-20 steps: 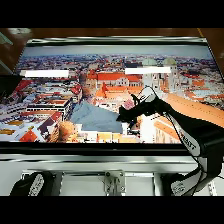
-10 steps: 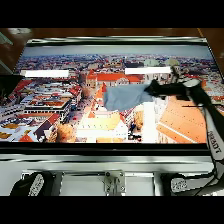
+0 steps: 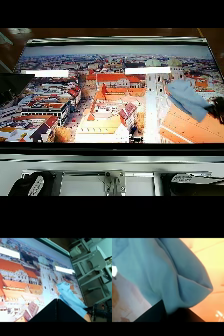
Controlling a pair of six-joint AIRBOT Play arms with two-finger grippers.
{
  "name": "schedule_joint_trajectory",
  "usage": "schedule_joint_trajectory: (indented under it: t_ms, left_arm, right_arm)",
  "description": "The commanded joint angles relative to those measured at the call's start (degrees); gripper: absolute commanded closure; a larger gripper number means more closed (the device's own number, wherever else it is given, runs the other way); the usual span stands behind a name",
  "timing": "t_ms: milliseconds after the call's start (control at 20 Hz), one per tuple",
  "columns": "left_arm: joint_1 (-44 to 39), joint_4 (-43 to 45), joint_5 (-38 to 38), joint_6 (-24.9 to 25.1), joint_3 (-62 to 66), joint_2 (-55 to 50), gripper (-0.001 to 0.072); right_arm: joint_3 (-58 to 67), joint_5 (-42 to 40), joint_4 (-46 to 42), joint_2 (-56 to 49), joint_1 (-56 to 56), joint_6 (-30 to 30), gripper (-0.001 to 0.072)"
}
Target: Fold the shirts.
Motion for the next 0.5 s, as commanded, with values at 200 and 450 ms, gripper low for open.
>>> schedule_joint_trajectory:
  t_ms: [200,450]
  left_arm:
    - [-9.7,-0.2,9.1,0.1,0.0,-0.6,0.0674]
    - [-12.3,-0.2,9.1,0.6,0.0,-1.0,0.0674]
  right_arm:
    - [-9.7,8.9,-12.8,7.4,-20.1,4.2,0.0644]
    - [-22.1,8.0,-14.2,14.7,-26.2,4.7,0.0644]
